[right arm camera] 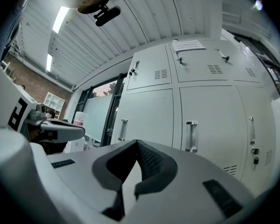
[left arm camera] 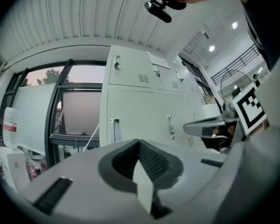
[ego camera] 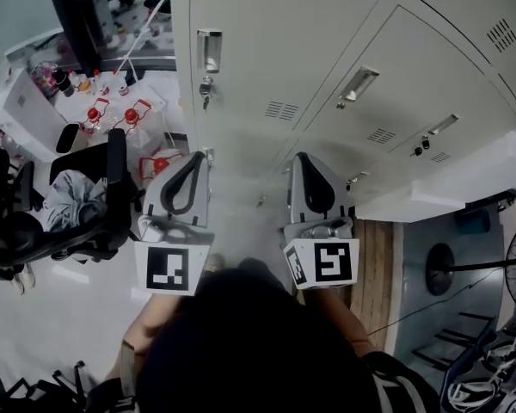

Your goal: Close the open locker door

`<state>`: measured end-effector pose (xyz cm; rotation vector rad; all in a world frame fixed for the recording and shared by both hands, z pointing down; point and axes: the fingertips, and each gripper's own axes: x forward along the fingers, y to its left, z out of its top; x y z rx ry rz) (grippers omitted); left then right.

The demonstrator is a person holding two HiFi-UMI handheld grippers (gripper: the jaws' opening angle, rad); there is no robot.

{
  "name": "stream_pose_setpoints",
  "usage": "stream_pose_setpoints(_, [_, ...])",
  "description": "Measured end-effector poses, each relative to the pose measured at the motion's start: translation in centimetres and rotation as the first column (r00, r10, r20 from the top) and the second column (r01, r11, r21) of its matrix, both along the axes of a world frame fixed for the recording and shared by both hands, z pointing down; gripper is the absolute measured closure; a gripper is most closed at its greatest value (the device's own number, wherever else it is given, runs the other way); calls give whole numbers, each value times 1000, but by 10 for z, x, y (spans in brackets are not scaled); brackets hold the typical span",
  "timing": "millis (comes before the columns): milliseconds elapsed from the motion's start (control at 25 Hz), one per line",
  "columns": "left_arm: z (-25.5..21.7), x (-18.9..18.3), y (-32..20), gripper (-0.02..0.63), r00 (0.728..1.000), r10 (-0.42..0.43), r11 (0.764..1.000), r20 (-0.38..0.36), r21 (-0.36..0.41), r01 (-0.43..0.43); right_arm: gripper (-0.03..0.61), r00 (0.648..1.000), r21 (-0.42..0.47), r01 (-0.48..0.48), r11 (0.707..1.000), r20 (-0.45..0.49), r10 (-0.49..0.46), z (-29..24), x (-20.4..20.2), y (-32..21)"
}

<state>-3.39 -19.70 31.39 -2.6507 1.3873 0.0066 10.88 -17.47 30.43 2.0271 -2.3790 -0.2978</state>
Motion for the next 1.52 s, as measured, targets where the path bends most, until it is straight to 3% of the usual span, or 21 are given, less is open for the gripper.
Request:
stream_pose_setpoints(360, [-18,44,47,612,1000,13,1000,-8,-17,-13,561,1000,1,-11,1000,3,11,-24,49,54])
stream_pose_setpoints(720, [-16,82,120,612,999,32,999,7,11,-32,563,1000,15,-7,1000,29,6,-11,76,124])
stream_pose_setpoints(1520, [-12,81,182,612,999,31,999,31,14,-31,563,999,45,4,999,38,-5,-6,74,181])
